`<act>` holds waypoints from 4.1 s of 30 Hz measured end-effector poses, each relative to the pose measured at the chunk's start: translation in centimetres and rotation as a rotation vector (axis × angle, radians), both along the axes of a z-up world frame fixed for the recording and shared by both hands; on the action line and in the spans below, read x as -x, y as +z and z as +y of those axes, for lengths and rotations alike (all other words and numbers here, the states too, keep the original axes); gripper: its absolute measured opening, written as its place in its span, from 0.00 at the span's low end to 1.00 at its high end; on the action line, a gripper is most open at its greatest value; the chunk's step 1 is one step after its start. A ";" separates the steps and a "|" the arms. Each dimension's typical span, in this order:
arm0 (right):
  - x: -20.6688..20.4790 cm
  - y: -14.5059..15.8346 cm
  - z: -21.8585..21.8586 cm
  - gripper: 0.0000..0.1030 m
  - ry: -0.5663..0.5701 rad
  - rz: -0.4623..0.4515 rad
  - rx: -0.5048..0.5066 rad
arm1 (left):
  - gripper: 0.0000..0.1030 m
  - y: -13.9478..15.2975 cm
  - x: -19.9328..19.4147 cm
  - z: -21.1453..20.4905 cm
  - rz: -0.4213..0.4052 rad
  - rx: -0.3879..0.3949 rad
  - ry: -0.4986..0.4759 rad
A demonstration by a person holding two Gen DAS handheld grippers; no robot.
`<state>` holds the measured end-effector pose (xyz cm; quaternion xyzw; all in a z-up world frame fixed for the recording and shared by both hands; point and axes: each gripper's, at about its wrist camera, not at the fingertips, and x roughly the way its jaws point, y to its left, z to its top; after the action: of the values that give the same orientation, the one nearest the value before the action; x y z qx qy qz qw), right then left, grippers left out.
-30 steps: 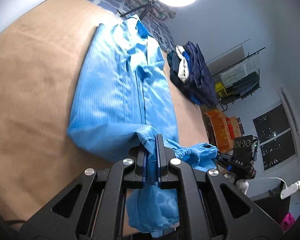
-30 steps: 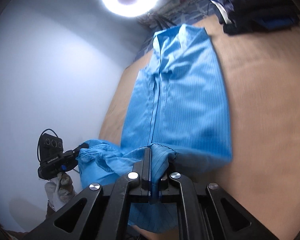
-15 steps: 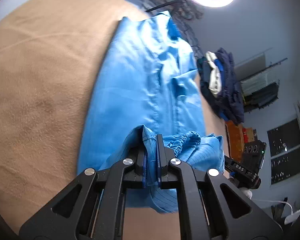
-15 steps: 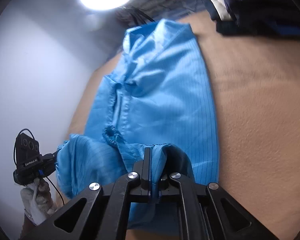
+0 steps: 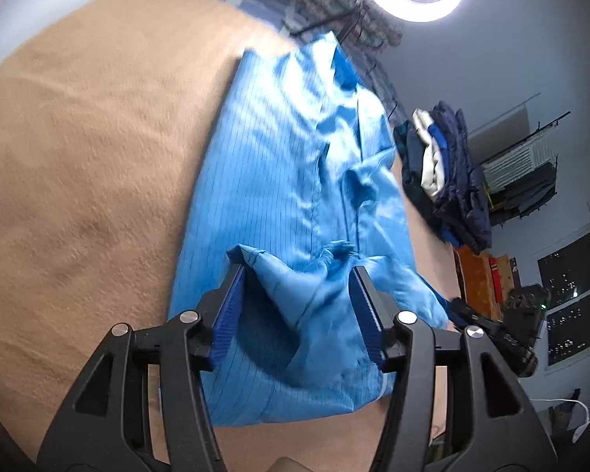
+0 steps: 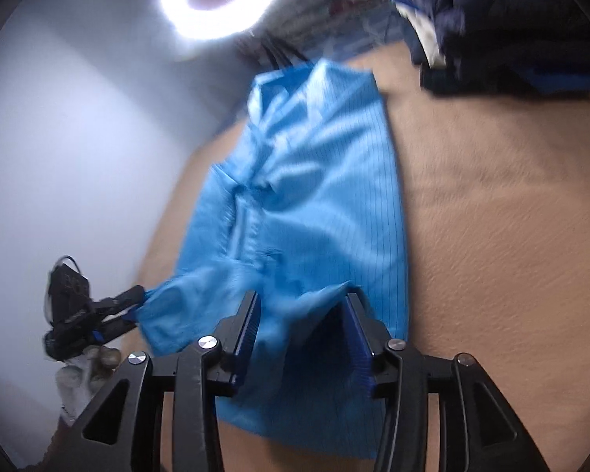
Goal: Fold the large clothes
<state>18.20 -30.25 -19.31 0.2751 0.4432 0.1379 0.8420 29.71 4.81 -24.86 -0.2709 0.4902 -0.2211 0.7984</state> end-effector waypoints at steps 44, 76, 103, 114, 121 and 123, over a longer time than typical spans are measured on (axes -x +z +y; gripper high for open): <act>-4.3 0.1 3.2 0.30 0.200 -0.088 0.221 | 0.51 -1.5 -2.2 -7.7 -0.106 -0.325 -0.172; -2.7 -3.9 0.8 0.75 0.052 0.025 0.368 | 0.60 -6.1 -3.6 2.0 0.161 -0.063 0.015; 1.9 -4.0 4.2 0.06 0.295 0.237 0.260 | 0.07 -4.4 3.9 0.1 0.152 -0.303 -0.277; 2.6 -3.6 5.4 0.27 0.391 0.271 0.296 | 0.12 -4.3 5.9 0.0 0.163 -0.378 -0.371; 1.2 2.8 2.2 0.36 0.383 0.126 0.295 | 0.28 0.0 4.4 4.1 0.086 -0.279 -0.327; 0.0 4.6 1.0 0.43 0.362 0.076 0.296 | 0.38 1.4 2.6 5.0 0.057 -0.236 -0.311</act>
<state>18.15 -29.23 -14.69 0.0694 0.5322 0.2098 0.8173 27.12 9.86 -23.47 -0.1027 0.5712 -0.2751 0.7665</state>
